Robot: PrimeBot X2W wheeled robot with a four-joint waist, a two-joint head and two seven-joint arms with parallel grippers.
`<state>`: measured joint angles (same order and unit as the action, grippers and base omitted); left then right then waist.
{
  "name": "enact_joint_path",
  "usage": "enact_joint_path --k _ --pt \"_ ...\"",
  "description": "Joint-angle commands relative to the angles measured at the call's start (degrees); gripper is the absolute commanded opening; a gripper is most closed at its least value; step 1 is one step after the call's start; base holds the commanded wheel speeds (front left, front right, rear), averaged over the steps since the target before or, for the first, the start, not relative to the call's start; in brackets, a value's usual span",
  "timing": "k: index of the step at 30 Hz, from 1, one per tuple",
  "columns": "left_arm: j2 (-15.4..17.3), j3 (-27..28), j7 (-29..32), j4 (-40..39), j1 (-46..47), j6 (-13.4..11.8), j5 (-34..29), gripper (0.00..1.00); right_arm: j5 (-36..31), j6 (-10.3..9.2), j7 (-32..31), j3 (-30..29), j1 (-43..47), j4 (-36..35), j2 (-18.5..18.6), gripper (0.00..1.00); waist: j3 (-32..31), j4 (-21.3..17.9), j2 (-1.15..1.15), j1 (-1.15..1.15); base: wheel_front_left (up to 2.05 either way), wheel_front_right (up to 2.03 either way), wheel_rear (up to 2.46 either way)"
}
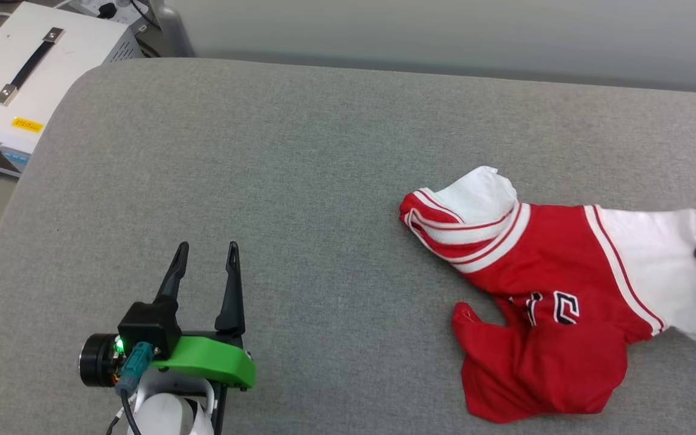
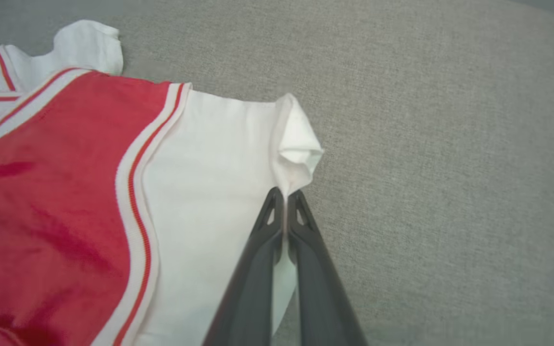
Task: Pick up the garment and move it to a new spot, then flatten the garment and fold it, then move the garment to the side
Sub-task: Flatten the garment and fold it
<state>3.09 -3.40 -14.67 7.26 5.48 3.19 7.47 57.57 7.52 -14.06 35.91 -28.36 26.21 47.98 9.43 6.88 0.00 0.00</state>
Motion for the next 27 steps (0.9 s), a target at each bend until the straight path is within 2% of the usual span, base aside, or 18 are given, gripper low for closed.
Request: enact_joint_path --k 1,5,8,13,16,20,21,22,27 --pt "-0.2 0.1 -0.3 -0.1 -0.6 -0.3 -0.4 1.0 1.3 -0.03 1.0 -1.2 3.2 0.3 0.5 0.0 -0.6 -0.7 0.0 0.0 0.0 0.0 0.0" --pt "-0.2 0.2 -0.3 0.0 -0.8 -0.2 -0.4 1.0 2.6 -0.03 2.7 -4.3 9.8 2.3 1.9 0.0 -0.8 -1.0 0.0 0.0 0.0 0.0 0.0" --pt "-0.2 0.2 -0.3 0.2 -0.9 -0.2 -0.5 1.0 4.3 -0.03 2.7 -6.0 13.9 4.2 1.2 0.0 -0.9 -1.0 0.0 0.0 0.0 0.0 0.0" --pt "-0.2 -0.4 -0.3 0.8 -0.8 0.0 -0.7 1.0 5.0 -0.03 1.8 -8.1 19.8 11.1 1.0 0.0 -1.4 0.0 0.0 0.0 0.0 0.0 0.0" --pt "-0.2 -0.4 -0.3 0.9 -0.8 0.1 -0.8 1.0 4.3 -0.03 2.0 -9.0 21.6 14.4 1.0 0.0 -1.7 0.4 0.0 0.0 0.0 0.0 0.0" --pt "-0.2 -0.2 -0.3 1.2 -1.3 0.1 -0.8 1.0 5.3 -0.03 3.5 -10.8 22.1 14.2 -0.6 0.0 -2.5 0.4 0.0 0.0 0.0 0.0 0.0" --pt "-0.2 -0.1 -0.3 1.2 -1.5 0.0 -0.8 1.0 4.7 -0.03 4.8 -11.2 21.8 14.0 -0.7 0.21 -2.7 0.3 0.0 0.0 0.0 0.0 0.0" --pt "-0.2 -0.1 -0.3 1.3 -1.7 0.0 -0.8 1.0 3.9 -0.03 6.2 -11.6 21.5 13.8 -0.7 0.99 -3.0 0.2 0.0 0.0 0.0 0.0 0.0" --pt "-0.2 0.4 -0.3 1.5 -2.0 0.3 -1.4 1.0 -2.5 -0.03 17.1 -14.5 19.1 11.7 -1.5 1.0 -4.3 -0.3 0.0 0.0 0.0 0.0 0.0"
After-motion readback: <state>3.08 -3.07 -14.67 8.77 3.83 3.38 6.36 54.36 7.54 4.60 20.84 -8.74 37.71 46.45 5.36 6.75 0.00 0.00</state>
